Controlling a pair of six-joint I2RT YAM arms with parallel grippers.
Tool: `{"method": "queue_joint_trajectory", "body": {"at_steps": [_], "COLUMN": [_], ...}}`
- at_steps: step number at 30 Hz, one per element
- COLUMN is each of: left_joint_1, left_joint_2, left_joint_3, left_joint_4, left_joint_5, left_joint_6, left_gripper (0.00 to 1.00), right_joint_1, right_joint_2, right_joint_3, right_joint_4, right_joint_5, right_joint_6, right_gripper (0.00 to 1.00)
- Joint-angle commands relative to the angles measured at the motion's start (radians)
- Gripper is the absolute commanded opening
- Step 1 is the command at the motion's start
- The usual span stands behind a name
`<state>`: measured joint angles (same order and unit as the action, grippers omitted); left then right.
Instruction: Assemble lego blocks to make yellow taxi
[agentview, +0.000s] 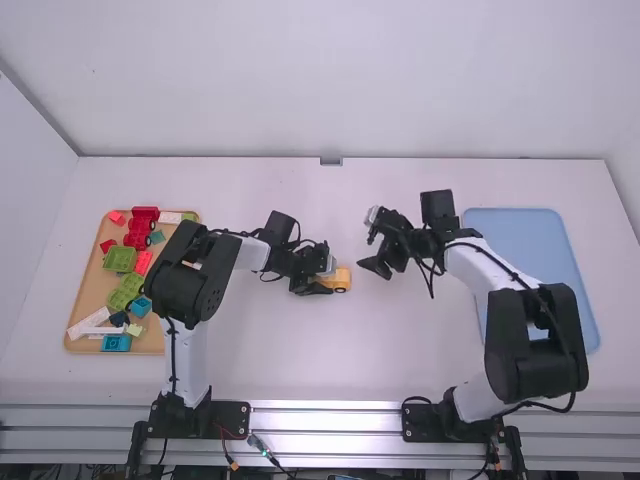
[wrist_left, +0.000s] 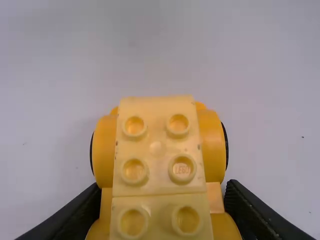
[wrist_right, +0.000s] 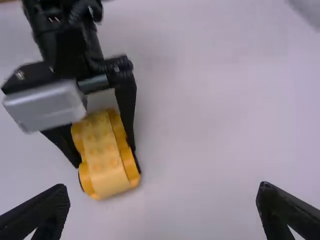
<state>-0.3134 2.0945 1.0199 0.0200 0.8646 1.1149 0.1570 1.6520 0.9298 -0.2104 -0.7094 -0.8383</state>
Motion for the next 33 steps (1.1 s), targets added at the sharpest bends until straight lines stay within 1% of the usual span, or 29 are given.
{"method": "queue_joint_trajectory", "body": {"at_steps": [1, 2, 6, 7, 8, 9, 12, 18, 22, 30, 33], "left_joint_1": [-0.006, -0.005, -0.006, -0.004, -0.001, -0.001, -0.001, 0.021, 0.047, 0.118, 0.171], "left_joint_2": [0.028, 0.028, 0.028, 0.028, 0.028, 0.028, 0.019, -0.048, -0.111, -0.254, -0.315], "left_joint_3": [-0.013, -0.013, -0.013, -0.013, -0.013, -0.013, -0.013, -0.013, -0.013, -0.013, -0.013], "left_joint_4": [-0.003, 0.0, 0.008, 0.007, 0.011, 0.012, 0.01, -0.002, -0.057, -0.22, -0.28], "left_joint_5": [0.01, 0.009, 0.011, 0.01, 0.01, 0.011, 0.01, 0.009, 0.006, 0.006, 0.007], "left_joint_6": [-0.01, -0.01, -0.01, -0.01, -0.011, -0.011, -0.027, -0.161, -0.158, -0.159, -0.219], "left_gripper": [0.67, 0.71, 0.76, 0.79, 0.84, 0.99, 0.99, 0.99, 0.99, 0.99, 0.99], "right_joint_1": [-0.001, -0.002, 0.004, 0.009, 0.013, 0.014, 0.014, 0.014, 0.014, 0.014, 0.014], "right_joint_2": [-0.006, -0.006, -0.006, -0.006, -0.006, -0.006, -0.006, -0.006, -0.006, -0.006, -0.006], "right_joint_3": [0.006, 0.006, 0.006, 0.006, 0.006, 0.006, 0.006, 0.006, 0.006, 0.006, 0.006], "right_joint_4": [-0.023, -0.04, -0.075, -0.084, -0.09, -0.09, -0.089, -0.082, -0.082, -0.069, -0.059], "right_joint_5": [0.063, 0.06, 0.064, 0.064, 0.064, 0.065, 0.079, 0.082, 0.082, 0.082, 0.082], "right_joint_6": [0.056, 0.056, 0.056, 0.055, 0.049, 0.05, 0.05, 0.049, 0.049, 0.049, 0.05], "right_gripper": [0.99, 0.99, 0.99, 0.99, 0.99, 0.99, 0.99, 0.99, 0.99, 0.99, 0.99]}}
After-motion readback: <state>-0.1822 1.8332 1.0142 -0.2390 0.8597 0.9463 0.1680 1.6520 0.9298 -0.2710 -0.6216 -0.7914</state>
